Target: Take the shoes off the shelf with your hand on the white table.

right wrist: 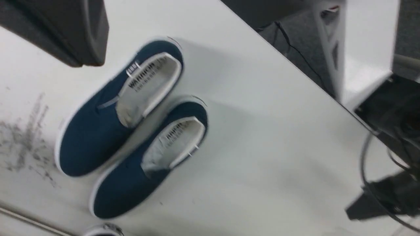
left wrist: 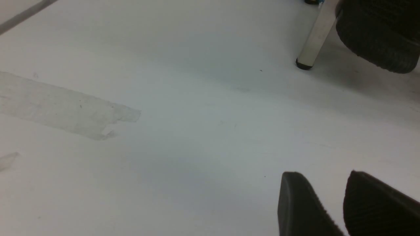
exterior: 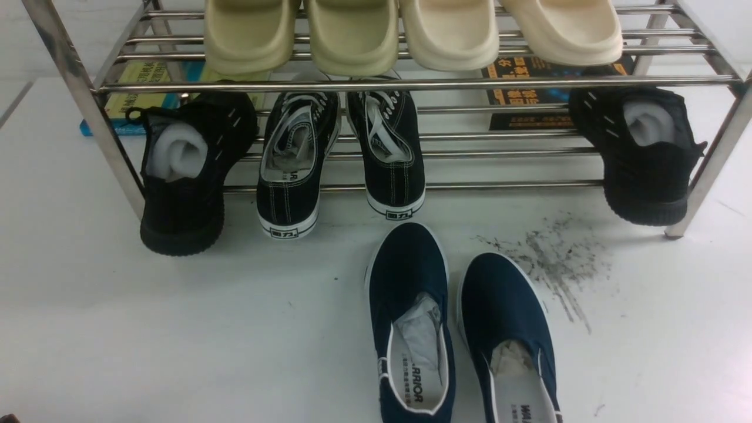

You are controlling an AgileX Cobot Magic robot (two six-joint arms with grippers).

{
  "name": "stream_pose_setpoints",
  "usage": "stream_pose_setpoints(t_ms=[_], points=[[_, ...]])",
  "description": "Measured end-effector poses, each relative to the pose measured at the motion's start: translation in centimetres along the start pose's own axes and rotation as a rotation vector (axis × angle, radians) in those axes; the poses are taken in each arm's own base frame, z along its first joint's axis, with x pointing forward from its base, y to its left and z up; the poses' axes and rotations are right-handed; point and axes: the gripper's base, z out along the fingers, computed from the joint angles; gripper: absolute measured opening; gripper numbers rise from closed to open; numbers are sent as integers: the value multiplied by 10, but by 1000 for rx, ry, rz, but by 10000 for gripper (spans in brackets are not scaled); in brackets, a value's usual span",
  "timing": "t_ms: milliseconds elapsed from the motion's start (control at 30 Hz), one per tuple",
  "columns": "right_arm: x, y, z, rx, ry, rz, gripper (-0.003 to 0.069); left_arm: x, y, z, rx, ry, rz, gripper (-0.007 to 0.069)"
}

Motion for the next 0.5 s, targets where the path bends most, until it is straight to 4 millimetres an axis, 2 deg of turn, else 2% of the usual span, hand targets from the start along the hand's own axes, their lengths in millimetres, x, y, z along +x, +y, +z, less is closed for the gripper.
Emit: stream_pose_setpoints(t_ms=[100,133,167,200,233,333,500], points=[[33,-14,22,20,-79,-29,-15,0,0,0,0,0,0,242],[32,-14,20,14,-100,-28,-15,0,0,0,0,0,0,242],[53,-20,44,-14,-184,-22,-15,0,0,0,0,0,0,242],[59,-20,52,-47,-248,-15,-15,0,0,0,0,0,0,242],[61,-21,55,-44,-238,-13,-15,0,0,0,0,0,0,242],[73,-20,76,-116,-366,-24,-15,0,0,0,0,0,0,242],[79,-18,89,-168,-450,-38,-13,0,0,0,0,0,0,242]])
